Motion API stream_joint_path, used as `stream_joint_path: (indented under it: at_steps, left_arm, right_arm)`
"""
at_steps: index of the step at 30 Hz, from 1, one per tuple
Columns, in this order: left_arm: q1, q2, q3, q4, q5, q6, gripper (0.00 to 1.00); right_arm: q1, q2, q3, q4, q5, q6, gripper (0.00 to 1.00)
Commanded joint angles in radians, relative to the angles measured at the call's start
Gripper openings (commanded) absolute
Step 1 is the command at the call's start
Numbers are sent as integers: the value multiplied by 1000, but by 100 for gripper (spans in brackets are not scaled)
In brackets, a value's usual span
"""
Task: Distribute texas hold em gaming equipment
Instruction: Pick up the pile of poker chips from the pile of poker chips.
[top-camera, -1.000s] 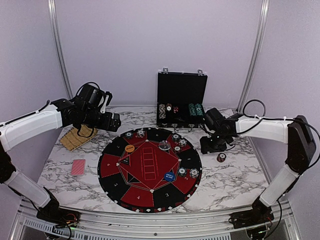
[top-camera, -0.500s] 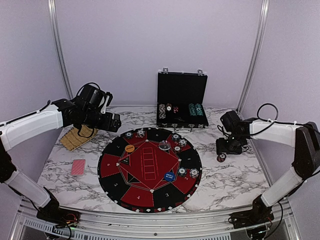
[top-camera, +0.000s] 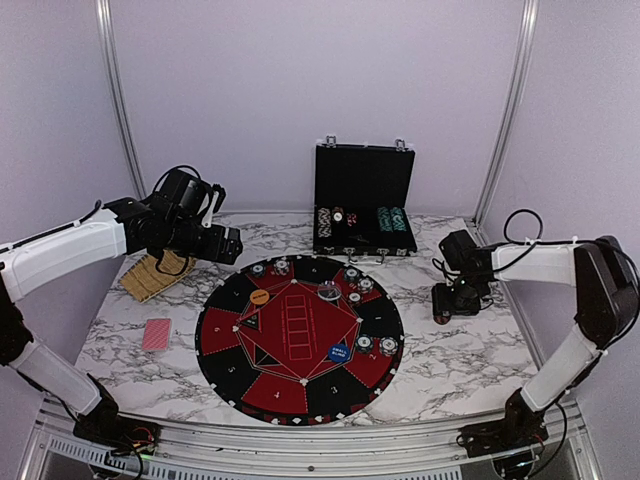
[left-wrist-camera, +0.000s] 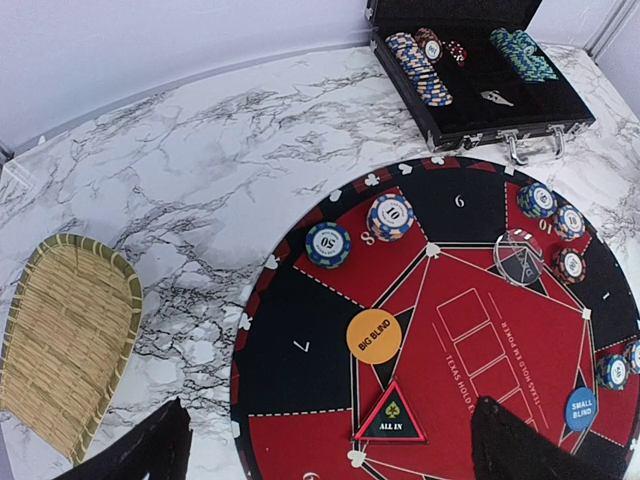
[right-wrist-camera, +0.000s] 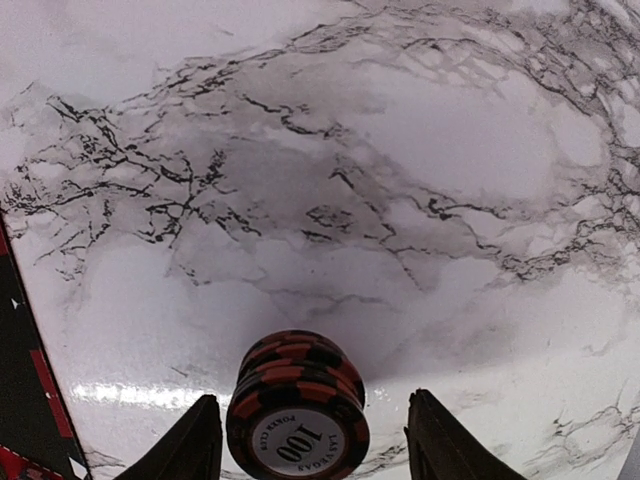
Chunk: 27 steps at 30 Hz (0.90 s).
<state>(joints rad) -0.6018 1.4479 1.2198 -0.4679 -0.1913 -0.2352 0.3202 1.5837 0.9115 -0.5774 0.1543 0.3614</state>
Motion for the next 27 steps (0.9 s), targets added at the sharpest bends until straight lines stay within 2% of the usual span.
stream_joint_path:
  at_steps: [1, 16, 27]
  left_arm:
    - [5, 9, -10, 18, 7, 7, 99]
    - [5, 8, -10, 17, 6, 6, 99]
    - [5, 6, -11, 17, 7, 6, 99]
  right_arm:
    - [-9, 17, -1, 34, -10, -10, 60]
    - [-9, 36, -4, 45, -19, -10, 48]
    - [-9, 25, 7, 31, -17, -8, 34]
